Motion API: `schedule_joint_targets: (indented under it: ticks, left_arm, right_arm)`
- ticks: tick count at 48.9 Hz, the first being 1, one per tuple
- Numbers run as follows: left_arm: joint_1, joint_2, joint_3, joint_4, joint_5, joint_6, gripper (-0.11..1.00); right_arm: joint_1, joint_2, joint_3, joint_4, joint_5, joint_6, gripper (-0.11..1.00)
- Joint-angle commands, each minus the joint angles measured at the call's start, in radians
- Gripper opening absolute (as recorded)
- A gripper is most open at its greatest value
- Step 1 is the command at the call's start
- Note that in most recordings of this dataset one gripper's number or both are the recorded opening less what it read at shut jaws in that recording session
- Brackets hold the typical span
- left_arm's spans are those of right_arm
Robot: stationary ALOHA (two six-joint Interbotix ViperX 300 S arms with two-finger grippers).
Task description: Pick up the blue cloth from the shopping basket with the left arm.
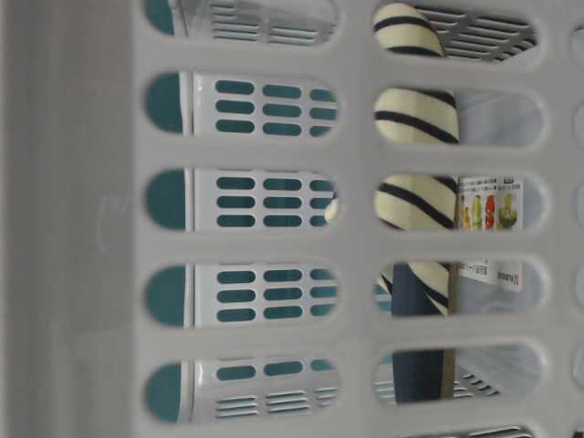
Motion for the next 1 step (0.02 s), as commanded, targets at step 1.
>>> schedule_joint_targets:
  ticks: [1]
  left_arm:
    - [-0.003,-0.005,-0.026,0.003,-0.008,0.000,0.13]
  right_arm:
    - [0.005,0.003,-0.005,0.002,-0.012,0.000,0.00]
